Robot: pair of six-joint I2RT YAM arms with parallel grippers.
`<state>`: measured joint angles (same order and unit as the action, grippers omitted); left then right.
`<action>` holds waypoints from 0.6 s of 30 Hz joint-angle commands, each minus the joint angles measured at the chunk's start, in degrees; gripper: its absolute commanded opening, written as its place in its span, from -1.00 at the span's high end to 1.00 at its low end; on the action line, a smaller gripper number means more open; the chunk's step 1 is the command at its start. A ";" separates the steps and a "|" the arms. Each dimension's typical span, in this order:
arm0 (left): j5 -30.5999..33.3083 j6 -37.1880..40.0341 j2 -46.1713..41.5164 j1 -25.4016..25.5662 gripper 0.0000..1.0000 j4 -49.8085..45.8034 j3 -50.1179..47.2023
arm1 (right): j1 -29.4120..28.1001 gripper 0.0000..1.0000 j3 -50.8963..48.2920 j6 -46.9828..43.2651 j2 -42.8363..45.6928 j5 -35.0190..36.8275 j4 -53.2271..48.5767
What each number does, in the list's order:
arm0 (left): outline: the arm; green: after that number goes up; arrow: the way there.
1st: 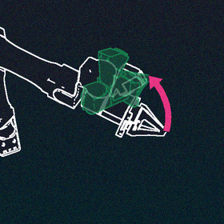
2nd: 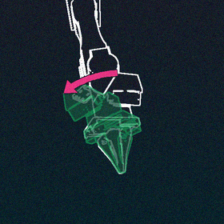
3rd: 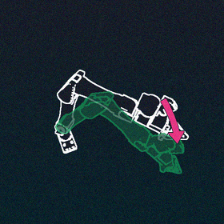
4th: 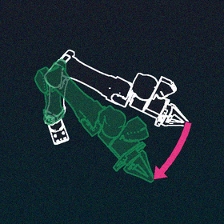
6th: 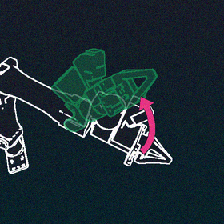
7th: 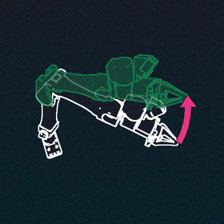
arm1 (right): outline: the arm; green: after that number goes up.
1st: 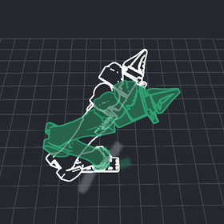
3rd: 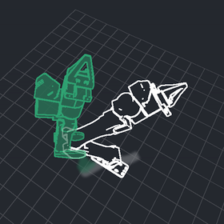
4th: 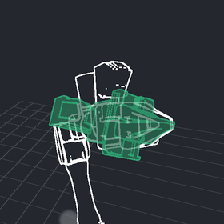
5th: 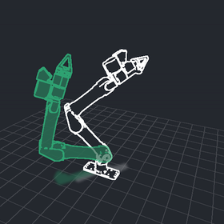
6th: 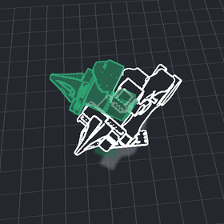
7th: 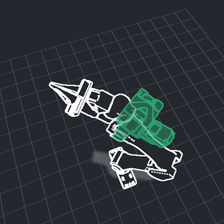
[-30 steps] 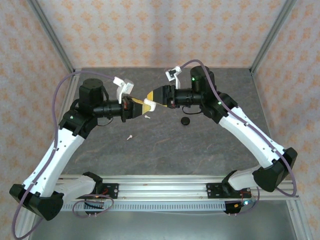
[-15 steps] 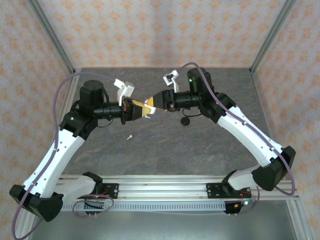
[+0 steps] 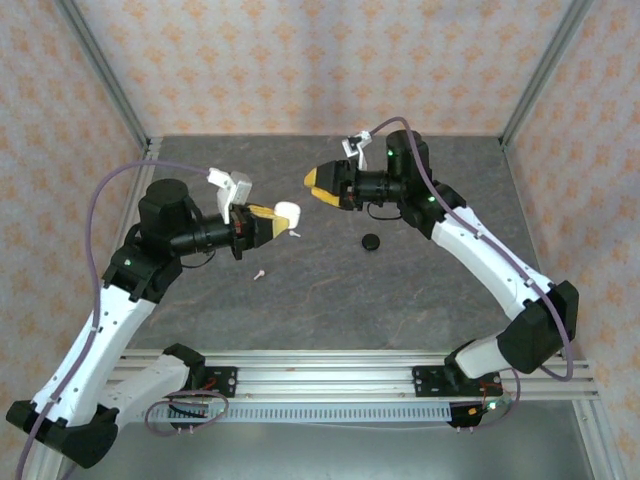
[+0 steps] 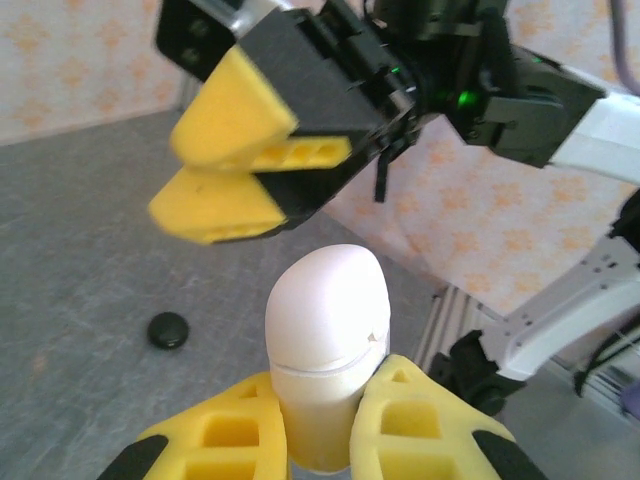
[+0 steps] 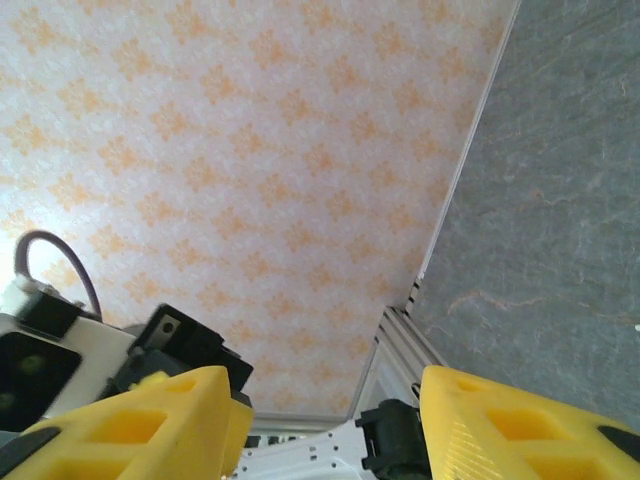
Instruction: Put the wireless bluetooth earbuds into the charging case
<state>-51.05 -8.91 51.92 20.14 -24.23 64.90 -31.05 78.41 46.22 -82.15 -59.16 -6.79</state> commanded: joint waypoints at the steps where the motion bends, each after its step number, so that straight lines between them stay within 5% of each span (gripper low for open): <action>1: 5.80 1.13 -2.25 0.13 1.00 -1.81 -1.23 | 0.20 -0.03 3.23 -0.17 -0.45 0.31 -1.14; 7: 4.64 0.39 -2.03 0.15 1.00 -1.17 -1.72 | -4.31 -0.14 9.92 -12.70 -0.46 0.64 -11.09; 18: 0.43 -1.07 1.16 0.18 1.00 0.71 -0.22 | -8.60 -0.20 7.99 -16.50 -0.84 -0.15 -11.14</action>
<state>-48.23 -9.17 53.15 20.14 -25.52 63.48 -39.22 87.05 32.38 -83.31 -58.50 -18.00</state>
